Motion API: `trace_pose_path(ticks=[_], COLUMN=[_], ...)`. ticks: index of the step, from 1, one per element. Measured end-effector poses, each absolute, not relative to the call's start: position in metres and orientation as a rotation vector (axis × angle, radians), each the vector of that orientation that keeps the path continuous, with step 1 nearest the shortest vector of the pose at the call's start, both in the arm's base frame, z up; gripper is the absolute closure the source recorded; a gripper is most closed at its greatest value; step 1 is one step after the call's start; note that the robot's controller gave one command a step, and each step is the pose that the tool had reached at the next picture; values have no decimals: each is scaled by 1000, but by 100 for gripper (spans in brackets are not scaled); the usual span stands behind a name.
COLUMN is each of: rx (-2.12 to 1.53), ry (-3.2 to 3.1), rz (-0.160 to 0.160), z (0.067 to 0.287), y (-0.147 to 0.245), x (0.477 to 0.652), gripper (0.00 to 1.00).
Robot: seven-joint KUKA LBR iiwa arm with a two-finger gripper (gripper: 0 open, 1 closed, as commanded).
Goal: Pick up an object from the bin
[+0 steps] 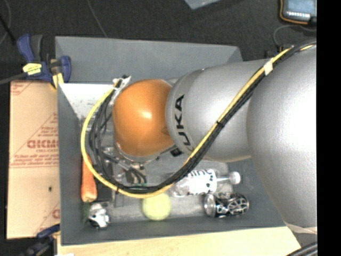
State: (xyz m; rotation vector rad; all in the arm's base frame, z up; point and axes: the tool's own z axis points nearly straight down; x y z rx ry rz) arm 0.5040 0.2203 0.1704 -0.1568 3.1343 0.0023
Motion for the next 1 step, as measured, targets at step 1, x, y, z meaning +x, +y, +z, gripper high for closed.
trace_pose_path(ticks=[1], rx=[-212], ry=[3138], rz=[-1], z=[134], y=[221], x=[502], gripper=[0])
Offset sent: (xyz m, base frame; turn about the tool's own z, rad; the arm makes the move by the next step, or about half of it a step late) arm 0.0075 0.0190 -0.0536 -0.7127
